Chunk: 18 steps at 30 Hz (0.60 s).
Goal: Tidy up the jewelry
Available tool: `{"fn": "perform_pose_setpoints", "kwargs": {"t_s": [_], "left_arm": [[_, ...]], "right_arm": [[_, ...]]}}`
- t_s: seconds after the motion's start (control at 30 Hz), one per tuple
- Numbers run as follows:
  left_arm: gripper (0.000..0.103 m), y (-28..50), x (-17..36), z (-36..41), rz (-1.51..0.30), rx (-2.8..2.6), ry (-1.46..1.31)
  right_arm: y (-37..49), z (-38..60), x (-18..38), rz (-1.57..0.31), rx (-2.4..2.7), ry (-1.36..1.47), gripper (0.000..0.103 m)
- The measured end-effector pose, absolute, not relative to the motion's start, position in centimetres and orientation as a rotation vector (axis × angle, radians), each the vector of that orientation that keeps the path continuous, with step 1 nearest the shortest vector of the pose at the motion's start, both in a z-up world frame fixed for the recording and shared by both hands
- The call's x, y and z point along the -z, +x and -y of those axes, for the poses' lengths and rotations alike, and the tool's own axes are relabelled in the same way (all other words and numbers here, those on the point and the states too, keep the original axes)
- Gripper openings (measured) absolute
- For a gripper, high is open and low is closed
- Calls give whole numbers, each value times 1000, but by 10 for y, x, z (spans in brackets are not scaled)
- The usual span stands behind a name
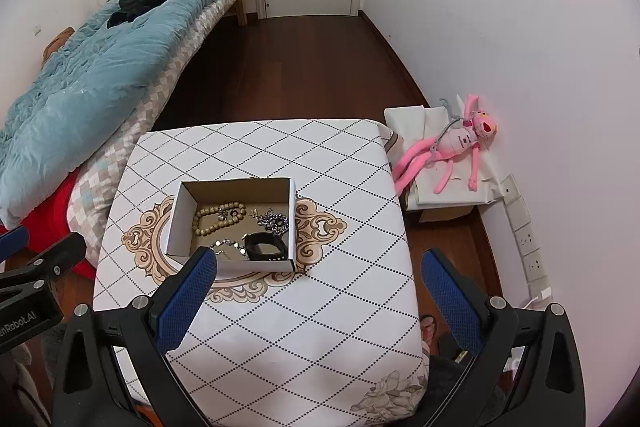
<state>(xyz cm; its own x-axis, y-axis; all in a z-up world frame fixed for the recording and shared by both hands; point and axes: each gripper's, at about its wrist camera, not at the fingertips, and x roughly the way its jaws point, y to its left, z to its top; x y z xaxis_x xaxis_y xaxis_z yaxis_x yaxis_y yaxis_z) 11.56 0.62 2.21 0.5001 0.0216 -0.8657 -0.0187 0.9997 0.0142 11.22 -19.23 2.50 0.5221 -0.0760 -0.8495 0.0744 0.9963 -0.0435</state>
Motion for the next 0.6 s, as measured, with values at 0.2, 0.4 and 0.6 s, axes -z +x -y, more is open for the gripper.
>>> {"fn": "perform_pose_setpoints", "kwargs": {"t_s": [0.2, 0.4, 0.6], "left_arm": [[103, 116, -22, -6, -1046, -21, 5], [103, 116, -21, -6, -1045, -21, 5], [103, 116, -21, -7, -1044, -21, 6]], "right_arm": [[113, 190, -25, -1021, 83, -13, 103], [113, 188, -25, -1020, 83, -16, 103], [113, 186, -25, -1022, 82, -16, 103]]}}
